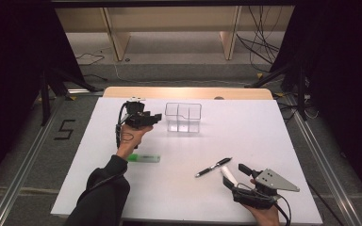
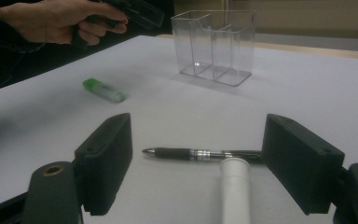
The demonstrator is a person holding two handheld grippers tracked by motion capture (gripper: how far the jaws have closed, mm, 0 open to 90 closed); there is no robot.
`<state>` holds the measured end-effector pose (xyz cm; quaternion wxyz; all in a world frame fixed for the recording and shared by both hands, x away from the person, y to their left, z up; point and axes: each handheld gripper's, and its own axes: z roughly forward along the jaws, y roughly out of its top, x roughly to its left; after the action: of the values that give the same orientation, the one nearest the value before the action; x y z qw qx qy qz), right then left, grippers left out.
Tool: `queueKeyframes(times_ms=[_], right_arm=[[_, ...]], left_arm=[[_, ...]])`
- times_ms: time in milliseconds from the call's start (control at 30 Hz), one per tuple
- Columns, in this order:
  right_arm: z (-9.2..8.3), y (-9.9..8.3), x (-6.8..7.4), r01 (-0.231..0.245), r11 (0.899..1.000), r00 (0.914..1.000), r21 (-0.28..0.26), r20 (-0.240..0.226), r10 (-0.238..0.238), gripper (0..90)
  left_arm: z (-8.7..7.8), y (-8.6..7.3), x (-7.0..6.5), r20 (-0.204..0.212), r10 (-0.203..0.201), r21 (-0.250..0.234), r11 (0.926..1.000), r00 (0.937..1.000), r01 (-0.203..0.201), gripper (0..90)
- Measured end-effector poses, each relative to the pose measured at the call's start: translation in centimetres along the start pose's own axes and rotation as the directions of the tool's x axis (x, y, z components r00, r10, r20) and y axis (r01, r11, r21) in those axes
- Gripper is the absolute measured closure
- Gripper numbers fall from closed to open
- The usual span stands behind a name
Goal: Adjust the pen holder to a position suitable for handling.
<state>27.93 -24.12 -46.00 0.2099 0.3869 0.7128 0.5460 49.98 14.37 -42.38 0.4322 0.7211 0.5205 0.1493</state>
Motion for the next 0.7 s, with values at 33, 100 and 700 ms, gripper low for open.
queueKeyframes(times_ms=[33, 100, 700], right_arm=[[0.0, 0.0, 0.0, -0.001, 1.000, 1.0000, -0.001, 0.001, 0.001, 25.6], [0.0, 0.0, 0.0, 0.000, 1.000, 1.0000, -0.001, 0.002, 0.000, 25.6], [-0.2, 0.0, -0.3, -0.003, 1.000, 1.0000, 0.001, -0.001, 0.003, 25.6]], left_arm=[[-0.2, -0.2, -0.1, 0.003, 0.001, 0.001, 1.0000, 1.0000, -0.001, 38.2], [-0.6, -0.6, -0.3, 0.024, 0.000, 0.007, 1.0000, 0.9997, -0.001, 35.2], [-3.4, -2.3, -3.9, 0.180, 0.085, -0.006, 0.9963, 0.9801, -0.085, 19.2]])
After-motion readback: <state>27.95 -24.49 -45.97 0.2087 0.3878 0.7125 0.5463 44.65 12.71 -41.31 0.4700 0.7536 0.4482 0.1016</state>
